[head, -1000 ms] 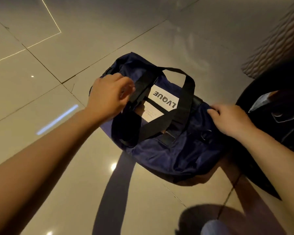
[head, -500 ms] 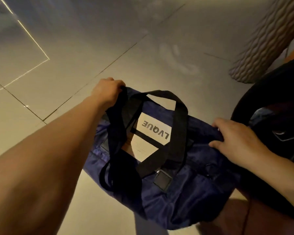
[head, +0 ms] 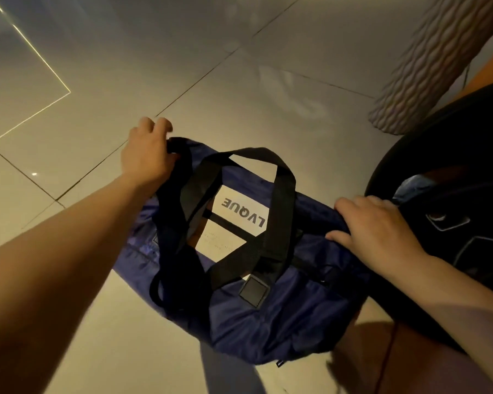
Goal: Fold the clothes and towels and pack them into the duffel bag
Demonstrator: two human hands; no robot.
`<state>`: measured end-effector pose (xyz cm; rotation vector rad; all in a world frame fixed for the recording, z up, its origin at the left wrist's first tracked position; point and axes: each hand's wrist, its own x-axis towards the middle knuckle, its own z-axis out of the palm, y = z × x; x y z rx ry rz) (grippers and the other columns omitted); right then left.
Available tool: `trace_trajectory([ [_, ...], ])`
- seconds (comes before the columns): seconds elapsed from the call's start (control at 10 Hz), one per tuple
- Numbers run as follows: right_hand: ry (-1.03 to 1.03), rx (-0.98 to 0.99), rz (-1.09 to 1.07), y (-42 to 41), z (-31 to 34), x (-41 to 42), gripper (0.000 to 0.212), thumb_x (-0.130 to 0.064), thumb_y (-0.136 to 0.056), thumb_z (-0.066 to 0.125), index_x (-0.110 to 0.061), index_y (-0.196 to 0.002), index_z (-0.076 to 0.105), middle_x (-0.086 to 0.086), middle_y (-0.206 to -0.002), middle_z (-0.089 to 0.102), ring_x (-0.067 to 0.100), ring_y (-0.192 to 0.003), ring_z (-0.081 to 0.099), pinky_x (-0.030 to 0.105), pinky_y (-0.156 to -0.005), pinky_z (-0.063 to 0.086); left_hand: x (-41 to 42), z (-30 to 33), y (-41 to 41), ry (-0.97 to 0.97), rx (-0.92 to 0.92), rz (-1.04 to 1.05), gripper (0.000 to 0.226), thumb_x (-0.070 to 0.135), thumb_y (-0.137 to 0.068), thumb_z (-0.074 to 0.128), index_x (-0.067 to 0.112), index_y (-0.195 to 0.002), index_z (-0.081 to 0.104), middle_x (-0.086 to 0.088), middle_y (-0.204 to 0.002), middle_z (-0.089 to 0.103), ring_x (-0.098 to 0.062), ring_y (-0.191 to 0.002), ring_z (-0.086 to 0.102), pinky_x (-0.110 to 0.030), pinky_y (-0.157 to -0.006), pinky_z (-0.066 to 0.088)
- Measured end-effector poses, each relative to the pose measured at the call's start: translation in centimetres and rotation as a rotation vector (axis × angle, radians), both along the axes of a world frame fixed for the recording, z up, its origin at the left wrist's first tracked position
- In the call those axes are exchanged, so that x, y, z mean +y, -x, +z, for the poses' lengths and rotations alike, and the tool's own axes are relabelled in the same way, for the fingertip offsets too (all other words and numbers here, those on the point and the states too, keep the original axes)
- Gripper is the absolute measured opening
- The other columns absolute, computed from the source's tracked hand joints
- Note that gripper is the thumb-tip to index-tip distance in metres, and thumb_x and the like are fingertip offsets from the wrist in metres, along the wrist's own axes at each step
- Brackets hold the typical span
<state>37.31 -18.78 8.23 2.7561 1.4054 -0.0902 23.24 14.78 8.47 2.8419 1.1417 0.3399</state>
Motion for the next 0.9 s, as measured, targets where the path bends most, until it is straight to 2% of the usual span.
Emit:
trace_trajectory([
  [0.1,-0.217,-0.132,0.103,1.8,1.5,-1.1,0.046,-0.038,-0.076,0.075,-0.007,-0.108,0.061,0.014,-0.091,0.057,0.036,-0.082,0.054,0.044,-0.070,0.045,-0.9,0.6,5.5,-0.023,-0.002,-0.138,0.045,0.037,-0.091,0.060,0.010,-0.127,0.052,-0.023,-0.123,0.048,-0.043,-0.108,0.047,-0.049,-0.079,0.044],
  [0.2,-0.317,-0.078,0.335,7.5,2.1,-2.0,0.037,-0.045,-0.087,0.055,-0.011,-0.097,0.067,0.009,-0.086,0.061,0.031,-0.076,0.056,0.040,-0.066,0.043,-1.7,0.0,12.6,-0.042,0.176,-0.415,0.051,0.046,-0.087,0.042,0.010,-0.114,0.065,-0.019,-0.112,0.062,-0.042,-0.099,0.058,-0.049,-0.073,0.051],
  [0.3,-0.116,0.038,0.346,14.1,0.0,-1.8,0.055,-0.062,-0.078,0.048,-0.012,-0.082,0.072,0.008,-0.068,0.062,0.029,-0.060,0.057,0.037,-0.057,0.045,-2.6,-1.7,17.7,-0.160,0.360,-0.513,0.047,0.022,-0.084,0.065,0.014,-0.130,0.059,-0.012,-0.127,0.061,-0.037,-0.111,0.060,-0.050,-0.074,0.051],
  [0.4,0.054,0.025,0.284,16.2,-2.0,-1.2,0.069,-0.059,-0.045,0.086,-0.002,-0.082,0.075,0.017,-0.057,0.062,0.031,-0.047,0.058,0.036,-0.050,0.049,-2.4,-2.5,18.7,-0.220,0.374,-0.434,0.070,-0.002,-0.077,0.072,0.018,-0.140,0.049,-0.011,-0.134,0.056,-0.036,-0.118,0.056,-0.053,-0.077,0.049],
  [0.5,0.024,-0.001,0.345,16.9,-2.6,-1.5,0.066,-0.033,-0.033,0.097,0.002,-0.084,0.075,0.016,-0.049,0.059,0.028,-0.040,0.057,0.033,-0.048,0.048,-2.2,-2.4,18.5,-0.248,0.486,-0.366,0.066,0.005,-0.082,0.070,0.018,-0.141,0.046,-0.011,-0.134,0.055,-0.035,-0.120,0.053,-0.063,-0.093,0.037],
  [0.6,0.061,-0.072,0.409,17.9,-1.4,-1.8,0.027,-0.022,-0.071,0.069,-0.009,-0.094,0.075,0.007,-0.068,0.066,0.023,-0.058,0.064,0.033,-0.062,0.050,-2.3,-2.1,18.5,-0.259,0.628,-0.336,0.050,0.015,-0.087,0.065,0.019,-0.135,0.050,-0.006,-0.125,0.056,-0.029,-0.119,0.052,-0.059,-0.101,0.030],
  [0.7,-0.088,-0.036,0.512,17.6,-1.4,-2.6,0.027,-0.011,-0.058,0.067,-0.008,-0.084,0.074,0.008,-0.066,0.062,0.024,-0.056,0.060,0.036,-0.059,0.050,-2.5,-2.1,19.0,-0.303,0.596,-0.319,0.025,0.011,-0.092,0.054,0.013,-0.117,0.057,-0.009,-0.100,0.060,-0.031,-0.101,0.060,-0.057,-0.104,0.029],
  [0.8,-0.075,-0.112,0.541,17.6,-2.5,-3.7,0.028,-0.015,-0.063,0.056,-0.010,-0.083,0.075,0.006,-0.063,0.060,0.023,-0.054,0.056,0.036,-0.060,0.043,-3.9,-1.8,18.4,-0.223,0.622,-0.187,0.029,0.005,-0.090,0.050,0.010,-0.118,0.053,-0.012,-0.108,0.058,-0.033,-0.106,0.057,-0.054,-0.107,0.026],
  [0.9,-0.032,-0.070,0.528,17.3,-1.9,-4.0,0.028,-0.028,-0.072,0.069,-0.013,-0.094,0.073,0.004,-0.074,0.062,0.022,-0.065,0.057,0.038,-0.064,0.043,-6.2,-0.5,19.5,-0.183,0.486,-0.117,0.053,0.012,-0.083,0.066,0.013,-0.133,0.048,-0.013,-0.134,0.050,-0.035,-0.123,0.048,-0.055,-0.105,0.030],
])
